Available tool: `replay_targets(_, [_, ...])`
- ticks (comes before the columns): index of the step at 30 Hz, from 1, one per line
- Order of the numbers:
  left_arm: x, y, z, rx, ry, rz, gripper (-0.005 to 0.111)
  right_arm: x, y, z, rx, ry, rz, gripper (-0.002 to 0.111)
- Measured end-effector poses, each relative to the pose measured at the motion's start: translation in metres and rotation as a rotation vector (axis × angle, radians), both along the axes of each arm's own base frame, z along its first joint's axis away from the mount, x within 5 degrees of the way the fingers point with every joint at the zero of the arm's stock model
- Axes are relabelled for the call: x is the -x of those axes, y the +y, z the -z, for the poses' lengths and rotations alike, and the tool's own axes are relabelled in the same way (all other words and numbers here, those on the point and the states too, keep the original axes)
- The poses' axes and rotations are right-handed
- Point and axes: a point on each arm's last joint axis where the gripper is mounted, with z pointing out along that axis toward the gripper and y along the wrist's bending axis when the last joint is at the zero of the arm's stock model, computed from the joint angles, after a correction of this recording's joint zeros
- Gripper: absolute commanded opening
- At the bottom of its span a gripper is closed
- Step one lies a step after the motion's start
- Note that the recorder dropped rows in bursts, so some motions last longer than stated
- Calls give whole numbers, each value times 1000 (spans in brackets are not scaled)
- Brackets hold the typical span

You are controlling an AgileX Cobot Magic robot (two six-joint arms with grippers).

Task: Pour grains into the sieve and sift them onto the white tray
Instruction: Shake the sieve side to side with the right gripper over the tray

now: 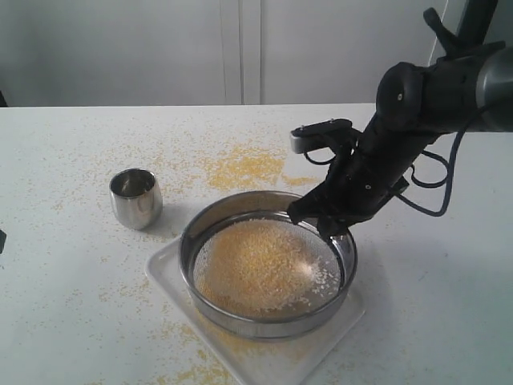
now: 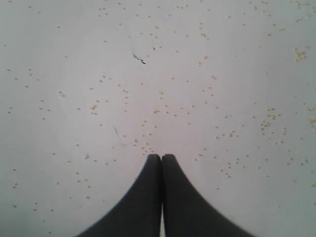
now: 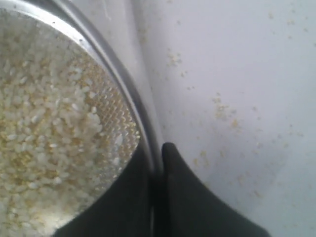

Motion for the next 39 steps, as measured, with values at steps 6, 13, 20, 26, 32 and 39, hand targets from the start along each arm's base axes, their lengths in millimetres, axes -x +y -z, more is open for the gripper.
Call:
replay_targets(6, [0,0,0,0,0,0,1,2,1,1,25,-2,-56,0])
replay_targets(13, [0,0,0,0,0,0,1,1,3,1,11,-13,-49,0])
replay_targets(20, [0,0,0,0,0,0,1,-2,5,0,-10,-45,-27,0])
replay_targets(26, [0,0,0,0,0,0,1,-5,3,1,-38,-59,39,0])
replay_targets(32, [0,0,0,0,0,0,1,-3,3,1,-45,-68,-31,0])
replay_targets(39, [0,0,0,0,0,0,1,-5,-1,3,-47,-90,-26,0])
